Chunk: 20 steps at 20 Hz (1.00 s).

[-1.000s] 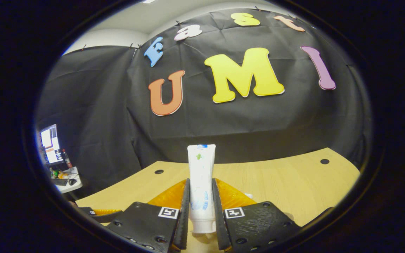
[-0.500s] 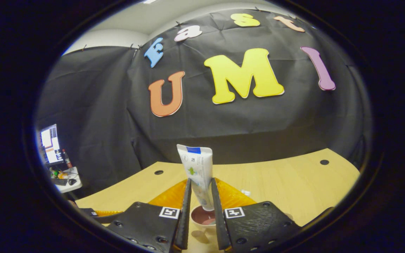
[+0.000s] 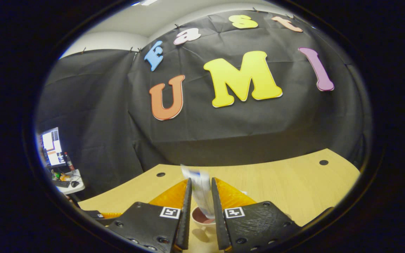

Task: Put the toothbrush and toothpaste on the desktop into the cup, then pick up the cup and place it on the coaster on the desktop.

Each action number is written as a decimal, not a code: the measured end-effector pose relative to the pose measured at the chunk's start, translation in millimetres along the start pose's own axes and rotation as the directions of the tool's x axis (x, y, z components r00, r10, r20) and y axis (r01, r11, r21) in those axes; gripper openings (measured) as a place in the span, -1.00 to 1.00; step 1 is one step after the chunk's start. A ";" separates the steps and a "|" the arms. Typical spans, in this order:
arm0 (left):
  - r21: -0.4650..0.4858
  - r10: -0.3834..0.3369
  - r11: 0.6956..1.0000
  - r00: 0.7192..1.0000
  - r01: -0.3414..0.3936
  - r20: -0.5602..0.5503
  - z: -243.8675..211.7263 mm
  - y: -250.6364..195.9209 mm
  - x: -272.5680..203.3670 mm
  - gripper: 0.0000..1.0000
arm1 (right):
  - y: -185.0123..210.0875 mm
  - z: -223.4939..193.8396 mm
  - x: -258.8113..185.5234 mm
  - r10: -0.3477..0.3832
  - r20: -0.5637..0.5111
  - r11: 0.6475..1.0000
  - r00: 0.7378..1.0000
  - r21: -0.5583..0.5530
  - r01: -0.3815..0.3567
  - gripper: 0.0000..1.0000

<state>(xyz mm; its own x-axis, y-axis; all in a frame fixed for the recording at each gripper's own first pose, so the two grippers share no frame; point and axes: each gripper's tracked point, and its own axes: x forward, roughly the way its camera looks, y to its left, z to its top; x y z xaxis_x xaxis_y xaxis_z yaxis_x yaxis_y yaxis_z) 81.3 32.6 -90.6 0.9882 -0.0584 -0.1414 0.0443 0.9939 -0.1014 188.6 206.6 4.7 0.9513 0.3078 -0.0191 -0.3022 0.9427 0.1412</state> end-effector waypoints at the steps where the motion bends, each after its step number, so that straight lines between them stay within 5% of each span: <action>1: 0.001 -0.002 1.000 1.000 0.002 0.001 0.4 -1.1 0.2 1.00 | -0.8 -0.6 -0.7 -0.002 -0.001 1.000 1.000 -0.002 0.002 -0.39; 9: 0.004 -0.035 0.999 0.999 0.035 -0.035 -6.5 -20.2 9.2 1.00 | -12.5 7.0 -21.1 0.008 0.005 1.000 1.000 0.026 -0.008 -0.37; 13: 0.002 -0.085 0.996 0.995 0.085 -0.060 -6.8 -42.4 15.9 0.99 | -30.7 22.8 -49.9 -0.029 0.051 1.000 0.998 -0.008 0.030 0.32; 20: 0.030 -0.100 0.994 0.990 0.103 -0.102 -4.3 -67.3 27.6 0.99 | -76.5 45.9 -128.1 -0.103 0.156 0.989 0.982 -0.091 0.118 0.90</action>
<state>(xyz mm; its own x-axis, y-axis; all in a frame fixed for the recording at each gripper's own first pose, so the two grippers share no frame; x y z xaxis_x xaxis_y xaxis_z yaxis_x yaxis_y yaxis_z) 104.9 -36.3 -91.9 0.9587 -0.1665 -0.2306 0.1505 0.9849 -0.0854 92.7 89.2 41.8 0.9752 0.1849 0.1213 -0.1918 0.9803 0.0476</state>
